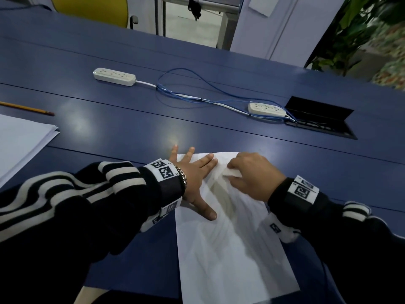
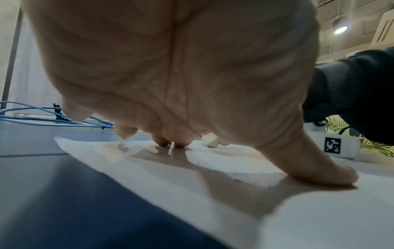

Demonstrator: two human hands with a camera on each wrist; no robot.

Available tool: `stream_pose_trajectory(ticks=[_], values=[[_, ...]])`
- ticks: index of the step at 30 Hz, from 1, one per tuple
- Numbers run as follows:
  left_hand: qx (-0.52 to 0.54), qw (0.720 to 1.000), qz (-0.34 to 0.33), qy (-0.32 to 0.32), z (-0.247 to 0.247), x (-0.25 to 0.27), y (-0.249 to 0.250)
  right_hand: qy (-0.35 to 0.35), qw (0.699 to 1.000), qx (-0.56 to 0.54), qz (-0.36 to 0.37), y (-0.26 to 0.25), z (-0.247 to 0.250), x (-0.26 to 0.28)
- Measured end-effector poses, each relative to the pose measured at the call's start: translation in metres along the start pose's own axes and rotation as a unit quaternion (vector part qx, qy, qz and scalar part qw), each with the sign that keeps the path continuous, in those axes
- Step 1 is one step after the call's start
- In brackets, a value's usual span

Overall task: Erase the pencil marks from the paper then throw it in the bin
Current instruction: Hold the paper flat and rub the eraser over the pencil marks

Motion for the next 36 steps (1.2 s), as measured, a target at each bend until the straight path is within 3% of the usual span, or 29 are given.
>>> stream_pose_trajectory(ticks=[4,8,11,15,20,27,32,36], values=[[-0.002,1.0,-0.013,0.006,0.003,0.002,-0.002,-0.065,0.992,-0.045,0.094,-0.013,-0.009,0.03],[0.0,0.999,-0.038,0.006,0.006,0.012,0.001,0.013,0.994,-0.104,0.01,0.03,0.001,0.03],[-0.017,0.998,-0.056,0.018,0.006,0.022,0.012,-0.01,0.994,-0.112,0.013,0.036,-0.014,0.045],[-0.03,0.992,-0.057,0.113,0.017,0.026,0.014,-0.042,0.994,-0.095,0.024,0.03,-0.011,0.047],[-0.003,0.999,0.033,0.041,0.001,0.019,-0.01,-0.016,0.994,-0.088,0.06,0.004,0.008,0.017],[0.045,0.997,0.063,0.029,-0.006,0.019,-0.019,-0.019,0.991,-0.078,0.104,-0.019,0.004,-0.005],[0.034,0.996,0.078,0.008,-0.005,0.018,-0.018,-0.109,0.975,-0.062,0.183,-0.031,-0.005,0.011],[0.047,0.996,0.081,-0.001,-0.003,0.021,-0.016,0.006,0.99,-0.072,0.123,-0.022,0.01,-0.014]])
Point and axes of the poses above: each hand's wrist, its own x-axis away from the middle knuckle, its own z-axis out of the back of the hand, y = z × x, the point moved 7 cm from there along -x, towards the middle knuckle, and after that the axes turned 14 degrees about -z, right-handed, at the moved point
